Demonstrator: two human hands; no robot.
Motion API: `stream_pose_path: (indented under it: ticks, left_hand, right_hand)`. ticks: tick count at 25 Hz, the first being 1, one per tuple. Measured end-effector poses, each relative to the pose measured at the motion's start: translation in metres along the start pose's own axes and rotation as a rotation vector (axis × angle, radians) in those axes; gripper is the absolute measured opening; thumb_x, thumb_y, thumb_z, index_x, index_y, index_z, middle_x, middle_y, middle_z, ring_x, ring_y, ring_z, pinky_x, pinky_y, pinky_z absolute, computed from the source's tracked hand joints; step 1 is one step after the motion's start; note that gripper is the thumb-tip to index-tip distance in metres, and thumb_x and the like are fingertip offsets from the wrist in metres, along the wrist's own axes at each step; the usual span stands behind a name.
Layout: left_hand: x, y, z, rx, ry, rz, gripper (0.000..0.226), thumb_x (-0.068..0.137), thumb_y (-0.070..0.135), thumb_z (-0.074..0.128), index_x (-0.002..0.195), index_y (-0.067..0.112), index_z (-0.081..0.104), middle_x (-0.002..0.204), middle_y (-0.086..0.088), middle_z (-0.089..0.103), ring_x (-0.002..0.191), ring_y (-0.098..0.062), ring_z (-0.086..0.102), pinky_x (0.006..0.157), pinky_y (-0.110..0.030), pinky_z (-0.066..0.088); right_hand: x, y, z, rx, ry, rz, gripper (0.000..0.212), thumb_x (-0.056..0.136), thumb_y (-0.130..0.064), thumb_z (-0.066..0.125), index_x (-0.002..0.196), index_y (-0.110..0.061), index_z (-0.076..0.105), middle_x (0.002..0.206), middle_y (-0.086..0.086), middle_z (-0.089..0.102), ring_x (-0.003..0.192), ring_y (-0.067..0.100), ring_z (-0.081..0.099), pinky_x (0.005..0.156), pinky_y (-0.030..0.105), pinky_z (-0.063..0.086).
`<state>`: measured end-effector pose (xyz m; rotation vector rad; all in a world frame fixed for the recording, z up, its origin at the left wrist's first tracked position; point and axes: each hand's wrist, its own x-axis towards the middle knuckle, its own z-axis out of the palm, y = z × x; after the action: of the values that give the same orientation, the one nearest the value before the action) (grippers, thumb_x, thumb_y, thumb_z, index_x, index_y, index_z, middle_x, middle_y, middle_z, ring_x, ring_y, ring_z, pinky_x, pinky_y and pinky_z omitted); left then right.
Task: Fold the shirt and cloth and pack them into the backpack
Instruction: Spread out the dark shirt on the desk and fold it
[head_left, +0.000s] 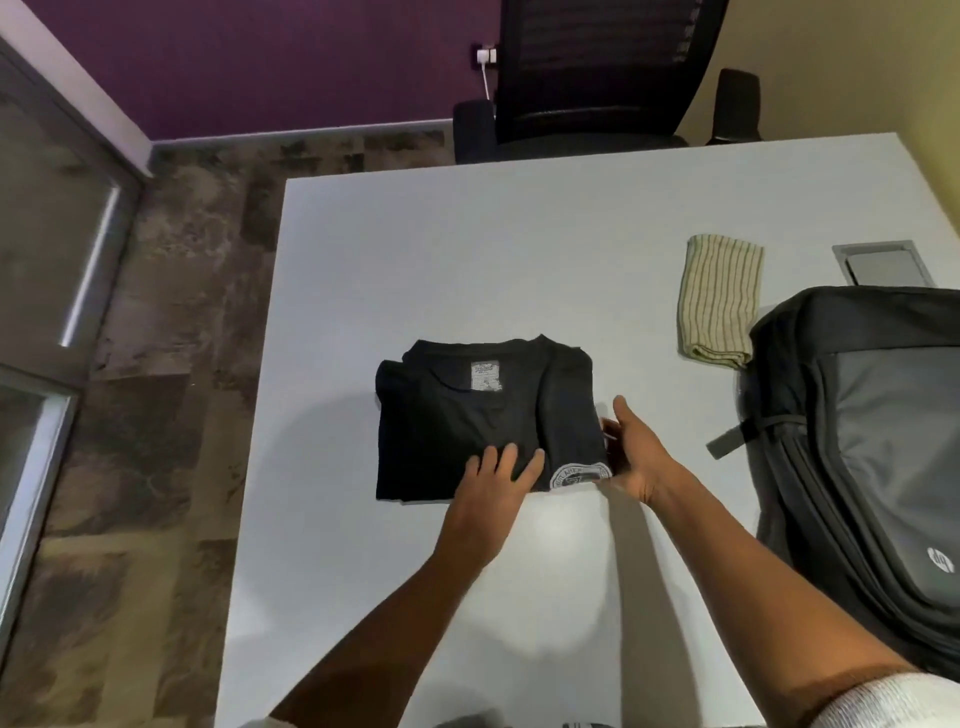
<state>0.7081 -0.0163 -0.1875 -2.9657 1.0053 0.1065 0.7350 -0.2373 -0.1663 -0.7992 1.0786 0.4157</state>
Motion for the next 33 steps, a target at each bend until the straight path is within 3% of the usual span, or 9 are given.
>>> stream_pose_path:
  ticks: [2,6,11,16,19,23,27,30,33]
  left_hand:
    - [-0.020,0.020,0.013,-0.089,-0.094,-0.042,0.094,0.068,0.009,0.082,0.151,0.023,0.039,0.135,-0.014,0.053,0.114,-0.035,0.054,0.099,-0.047,0.048]
    - [-0.014,0.020,-0.003,-0.272,-0.041,-0.107,0.072,0.082,0.015,0.065,0.149,0.024,0.041,0.129,-0.006,0.055,0.110,-0.028,0.054,0.093,-0.042,0.048]
    - [0.007,-0.026,-0.033,-0.625,0.155,-0.491,0.050,0.093,0.015,0.058,0.143,0.015,0.048,0.140,-0.008,0.053,0.124,-0.029,0.051,0.106,-0.046,0.042]
    - [0.027,-0.098,-0.035,-0.577,0.020,-0.830,0.073,0.091,0.038,0.067,0.150,0.014,0.032,0.151,-0.014,0.038,0.135,-0.036,0.041,0.107,-0.054,0.038]
    - [0.030,-0.114,-0.029,-0.721,-0.061,-0.897,0.081,0.087,0.043,0.073,0.150,0.013,0.030,0.148,-0.016,0.040,0.131,-0.037,0.048,0.105,-0.049,0.043]
    - [0.025,-0.120,-0.014,-0.753,-0.058,-0.851,0.079,0.090,0.035,0.072,0.151,0.010,0.029,0.148,-0.020,0.040,0.133,-0.039,0.047,0.107,-0.048,0.042]
    - [0.018,-0.102,-0.012,-0.471,0.157,-0.696,0.076,0.096,0.035,0.061,0.157,0.012,0.022,0.161,-0.017,0.026,0.146,-0.037,0.030,0.118,-0.050,0.031]
    - [0.011,-0.066,-0.006,-0.348,0.085,-0.375,0.078,0.095,0.046,0.049,0.159,0.017,0.017,0.166,-0.014,0.012,0.153,-0.034,0.013,0.123,-0.053,0.013]
    - [-0.001,-0.056,0.021,-0.230,-0.066,-0.288,0.082,0.094,0.063,0.037,0.160,0.020,0.015,0.167,-0.014,0.006,0.154,-0.034,0.003,0.121,-0.062,0.009]
  right_hand:
    - [-0.002,0.011,-0.019,-0.222,0.065,-0.071,0.055,0.099,-0.057,0.047,0.116,-0.009,0.065,0.107,0.013,0.072,0.091,0.030,0.069,0.075,0.040,0.056]
    - [-0.008,0.023,-0.026,-0.564,0.139,-0.305,0.049,0.085,-0.057,0.056,0.086,-0.008,0.062,0.085,0.005,0.067,0.080,0.024,0.061,0.073,0.037,0.049]
    - [-0.027,0.010,-0.001,-0.750,0.380,-0.695,0.023,0.091,-0.026,0.064,0.110,-0.015,0.059,0.107,-0.001,0.063,0.100,0.017,0.058,0.085,0.026,0.040]
    - [-0.012,-0.011,0.016,-0.999,0.316,-0.490,0.083,0.076,-0.052,0.079,0.140,-0.011,0.045,0.131,0.006,0.059,0.119,0.027,0.058,0.098,0.040,0.048]
    - [0.000,-0.012,0.018,-1.061,0.289,-0.487,0.063,0.080,-0.037,0.081,0.130,-0.011,0.053,0.122,0.007,0.063,0.115,0.028,0.059,0.090,0.035,0.046]
    - [0.008,-0.005,-0.004,-1.069,0.428,-0.656,0.023,0.088,-0.021,0.072,0.106,-0.010,0.061,0.100,0.004,0.065,0.100,0.029,0.062,0.077,0.029,0.039]
    - [-0.005,0.005,0.006,-1.040,0.585,-0.943,0.028,0.090,-0.008,0.056,0.118,-0.008,0.058,0.115,0.010,0.061,0.104,0.029,0.058,0.086,0.031,0.041]
    - [-0.011,0.034,0.035,-1.363,0.307,-1.281,0.041,0.088,-0.016,0.059,0.128,-0.006,0.054,0.129,0.012,0.057,0.116,0.031,0.051,0.101,0.042,0.042]
    - [0.008,0.072,0.036,-1.741,0.174,-1.032,0.069,0.102,-0.045,0.041,0.157,-0.009,0.023,0.165,0.012,0.020,0.152,0.029,0.018,0.124,0.044,0.014]
